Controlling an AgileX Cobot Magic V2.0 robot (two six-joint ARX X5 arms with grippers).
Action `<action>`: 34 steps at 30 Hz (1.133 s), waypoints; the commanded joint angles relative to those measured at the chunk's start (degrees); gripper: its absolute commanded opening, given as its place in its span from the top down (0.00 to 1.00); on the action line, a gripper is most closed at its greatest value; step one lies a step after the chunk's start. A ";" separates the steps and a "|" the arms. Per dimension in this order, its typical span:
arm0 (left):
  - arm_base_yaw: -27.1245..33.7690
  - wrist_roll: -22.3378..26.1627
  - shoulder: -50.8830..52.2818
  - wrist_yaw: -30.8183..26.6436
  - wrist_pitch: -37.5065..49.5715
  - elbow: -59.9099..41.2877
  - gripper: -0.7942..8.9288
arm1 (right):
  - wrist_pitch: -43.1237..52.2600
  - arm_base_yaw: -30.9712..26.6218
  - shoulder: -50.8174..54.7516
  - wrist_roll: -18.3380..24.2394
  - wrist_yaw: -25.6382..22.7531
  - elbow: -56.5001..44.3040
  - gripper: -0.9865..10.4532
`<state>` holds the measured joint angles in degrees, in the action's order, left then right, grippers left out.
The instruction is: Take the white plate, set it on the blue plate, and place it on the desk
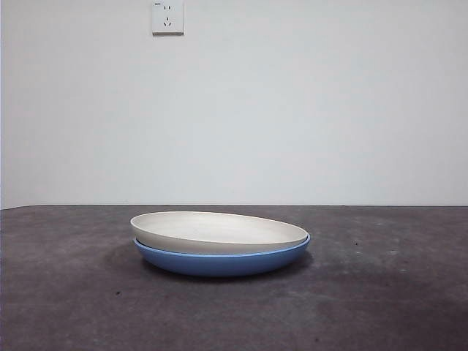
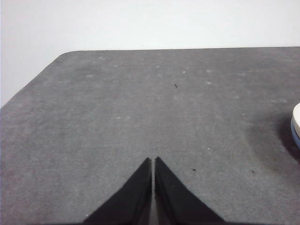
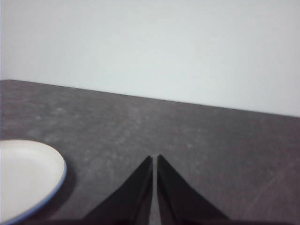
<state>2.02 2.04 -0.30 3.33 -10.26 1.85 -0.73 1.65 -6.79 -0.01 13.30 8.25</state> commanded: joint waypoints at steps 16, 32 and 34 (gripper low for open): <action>0.15 -0.17 0.11 0.07 -0.44 -1.16 0.91 | -4.26 -0.09 6.58 -4.07 -2.03 -7.65 0.90; 0.15 -0.15 0.11 0.07 -0.44 -1.16 0.91 | -8.26 -0.07 6.58 -4.48 -3.23 -7.61 0.90; 0.15 -0.15 0.11 0.07 -0.44 -1.16 0.91 | -8.26 -0.07 6.58 -4.48 -3.23 -7.61 0.90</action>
<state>2.02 2.04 -0.30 3.33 -10.26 1.85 -9.17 1.54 -0.36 -3.51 10.24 0.97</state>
